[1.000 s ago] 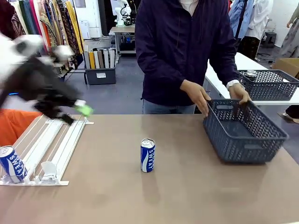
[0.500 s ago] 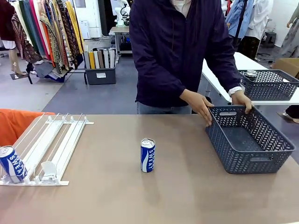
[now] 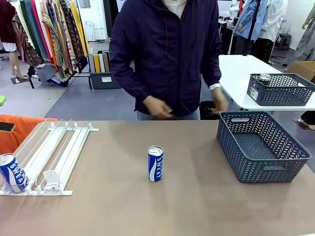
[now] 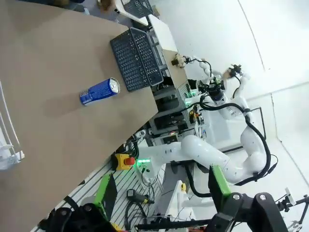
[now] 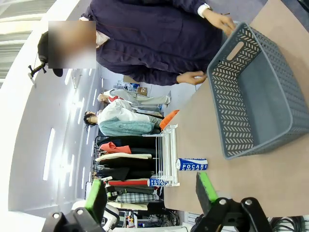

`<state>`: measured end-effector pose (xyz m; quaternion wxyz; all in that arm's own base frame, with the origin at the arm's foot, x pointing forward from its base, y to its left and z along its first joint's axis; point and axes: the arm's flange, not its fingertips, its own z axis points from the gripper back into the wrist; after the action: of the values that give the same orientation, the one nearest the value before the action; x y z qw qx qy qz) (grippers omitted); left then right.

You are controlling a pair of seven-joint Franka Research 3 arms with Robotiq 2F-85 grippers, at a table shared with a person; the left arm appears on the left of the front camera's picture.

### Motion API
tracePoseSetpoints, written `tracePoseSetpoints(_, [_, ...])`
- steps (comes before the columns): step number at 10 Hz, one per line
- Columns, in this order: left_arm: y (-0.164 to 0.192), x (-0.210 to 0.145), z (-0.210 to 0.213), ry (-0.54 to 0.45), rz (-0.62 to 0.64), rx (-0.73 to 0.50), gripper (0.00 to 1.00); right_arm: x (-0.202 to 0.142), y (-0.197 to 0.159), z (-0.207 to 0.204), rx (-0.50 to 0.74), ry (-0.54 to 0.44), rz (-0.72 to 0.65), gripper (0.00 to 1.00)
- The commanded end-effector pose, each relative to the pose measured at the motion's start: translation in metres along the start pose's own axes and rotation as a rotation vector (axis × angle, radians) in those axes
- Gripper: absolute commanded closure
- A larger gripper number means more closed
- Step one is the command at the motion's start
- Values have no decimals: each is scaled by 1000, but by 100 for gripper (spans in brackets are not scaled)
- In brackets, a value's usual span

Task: Retrieve and store the cans from the dispenser.
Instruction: Pick up one can from the Automatic Can Dispenser and place it in the middle of the table.

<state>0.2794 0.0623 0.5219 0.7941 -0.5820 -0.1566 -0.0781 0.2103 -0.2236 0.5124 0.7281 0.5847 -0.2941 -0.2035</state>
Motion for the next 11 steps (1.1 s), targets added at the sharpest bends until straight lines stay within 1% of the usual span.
tracePoseSetpoints(1, [2,-2,6,-17,-25,-24,0,2,2,-2,29,-11,25,0])
tracePoseSetpoints(11, [2,-2,6,-17,-25,-24,0,2,2,-2,29,-11,25,0])
